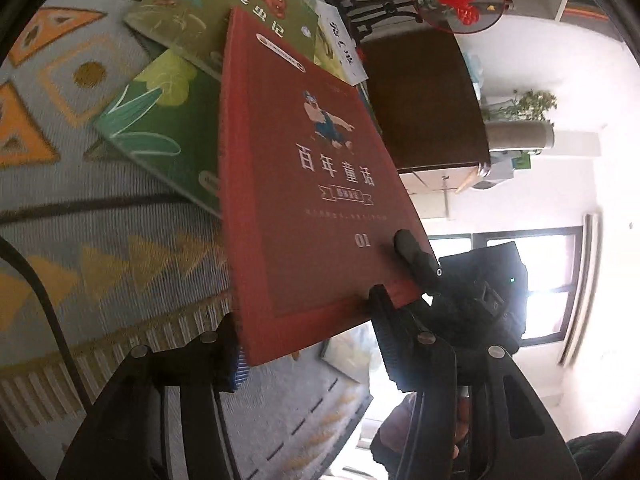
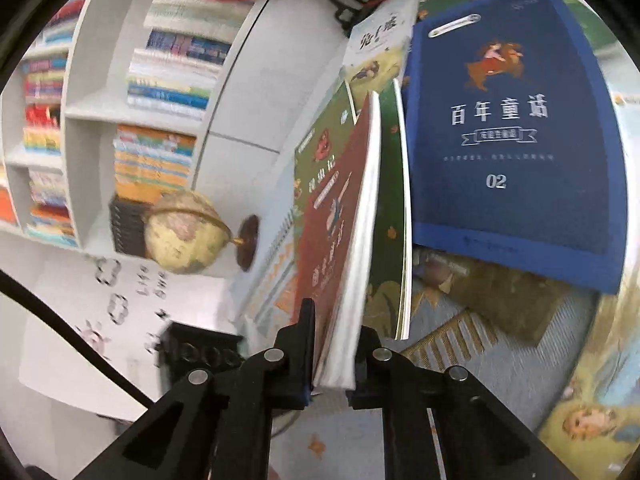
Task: Organize books
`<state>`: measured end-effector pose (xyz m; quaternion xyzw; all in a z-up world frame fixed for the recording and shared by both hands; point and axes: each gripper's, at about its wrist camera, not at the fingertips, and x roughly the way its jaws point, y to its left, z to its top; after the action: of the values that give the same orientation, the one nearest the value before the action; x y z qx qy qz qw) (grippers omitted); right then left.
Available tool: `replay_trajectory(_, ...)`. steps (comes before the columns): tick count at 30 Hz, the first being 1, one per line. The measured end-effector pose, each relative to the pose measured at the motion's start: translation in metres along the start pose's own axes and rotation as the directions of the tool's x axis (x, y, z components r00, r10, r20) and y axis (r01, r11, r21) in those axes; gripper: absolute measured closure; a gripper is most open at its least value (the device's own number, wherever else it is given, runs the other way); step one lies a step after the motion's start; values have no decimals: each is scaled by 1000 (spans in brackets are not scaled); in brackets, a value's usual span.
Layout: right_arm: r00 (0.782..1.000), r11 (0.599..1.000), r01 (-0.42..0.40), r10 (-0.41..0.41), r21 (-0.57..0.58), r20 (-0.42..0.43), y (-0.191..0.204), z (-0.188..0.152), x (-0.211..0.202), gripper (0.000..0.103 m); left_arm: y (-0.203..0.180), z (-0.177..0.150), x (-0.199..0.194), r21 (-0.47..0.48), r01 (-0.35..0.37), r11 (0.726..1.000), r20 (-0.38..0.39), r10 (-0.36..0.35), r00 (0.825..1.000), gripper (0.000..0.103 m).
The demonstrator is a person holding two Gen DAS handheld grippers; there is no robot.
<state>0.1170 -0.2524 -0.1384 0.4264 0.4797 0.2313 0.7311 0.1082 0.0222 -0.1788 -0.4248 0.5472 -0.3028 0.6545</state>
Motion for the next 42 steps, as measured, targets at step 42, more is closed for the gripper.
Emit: replay_trajectory(42, 978, 394, 68, -208, -917, -17, 179, -145, -8, 86, -119, -123, -147, 52, -697, 716, 582, 545, 603, 64)
